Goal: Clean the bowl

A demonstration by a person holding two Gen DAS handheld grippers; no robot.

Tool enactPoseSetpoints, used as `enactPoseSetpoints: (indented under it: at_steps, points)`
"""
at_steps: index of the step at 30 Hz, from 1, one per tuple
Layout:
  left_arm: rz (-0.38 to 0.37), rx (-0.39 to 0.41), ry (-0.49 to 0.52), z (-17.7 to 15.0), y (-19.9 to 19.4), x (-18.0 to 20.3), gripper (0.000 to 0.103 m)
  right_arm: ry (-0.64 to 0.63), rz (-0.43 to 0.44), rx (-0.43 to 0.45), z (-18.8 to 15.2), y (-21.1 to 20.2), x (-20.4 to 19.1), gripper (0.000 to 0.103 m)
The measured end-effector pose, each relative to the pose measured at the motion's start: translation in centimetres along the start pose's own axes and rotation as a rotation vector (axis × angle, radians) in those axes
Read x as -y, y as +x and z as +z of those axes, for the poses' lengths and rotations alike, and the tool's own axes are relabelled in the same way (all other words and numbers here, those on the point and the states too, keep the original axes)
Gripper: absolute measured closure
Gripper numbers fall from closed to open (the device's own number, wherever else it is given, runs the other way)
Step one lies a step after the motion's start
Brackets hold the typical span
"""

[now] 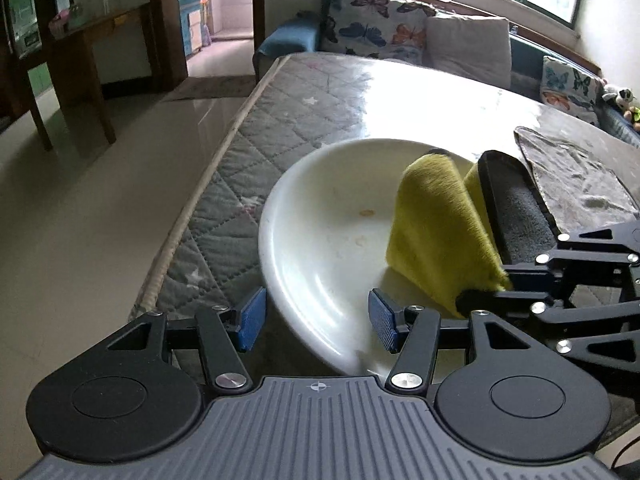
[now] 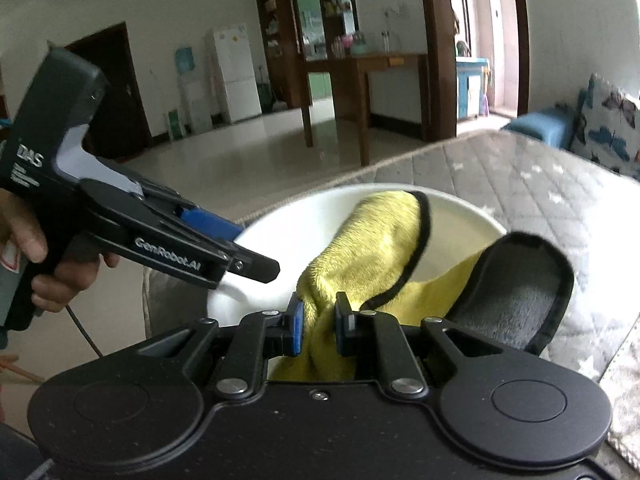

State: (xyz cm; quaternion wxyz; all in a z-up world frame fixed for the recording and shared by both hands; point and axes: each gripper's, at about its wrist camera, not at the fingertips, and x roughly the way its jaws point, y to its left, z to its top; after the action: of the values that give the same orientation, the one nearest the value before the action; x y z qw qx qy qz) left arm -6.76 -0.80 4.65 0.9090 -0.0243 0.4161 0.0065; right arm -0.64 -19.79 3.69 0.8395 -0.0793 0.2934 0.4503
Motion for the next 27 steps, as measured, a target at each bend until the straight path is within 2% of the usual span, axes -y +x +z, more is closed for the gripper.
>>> enactPoseSetpoints:
  at_steps: [3, 6, 8, 9, 15, 20, 27]
  points:
    - [-0.039, -0.036, -0.035, -0.6, 0.7, -0.1, 0.048, 0.014, -0.005, -0.019, -0.1, 0.2, -0.1, 0.087]
    - [-0.038, -0.042, -0.038, -0.9, 0.7, 0.1, 0.051, 0.047, 0.000, -0.040, 0.3, 0.7, 0.2, 0.087]
    - [-0.020, -0.057, -0.038, -1.1, 1.0, 0.4, 0.062, 0.051, -0.003, -0.052, 0.3, 1.0, 0.2, 0.087]
    - [-0.010, -0.065, -0.038, -1.2, 1.1, 0.5, 0.062, 0.051, -0.004, -0.056, 0.3, 1.1, 0.2, 0.087]
    - [0.019, -0.055, -0.089, -1.1, 1.0, 0.4, 0.069, 0.070, -0.003, -0.081, -0.3, 1.3, 0.5, 0.087]
    - [0.028, -0.020, -0.081, -0.4, 0.7, 1.4, 0.074, 0.090, -0.011, -0.087, -0.4, 1.0, 0.9, 0.087]
    - [0.022, -0.002, -0.107, 0.8, 2.1, 2.3, 0.074, 0.164, -0.041, -0.063, -1.5, 0.5, 2.1, 0.087]
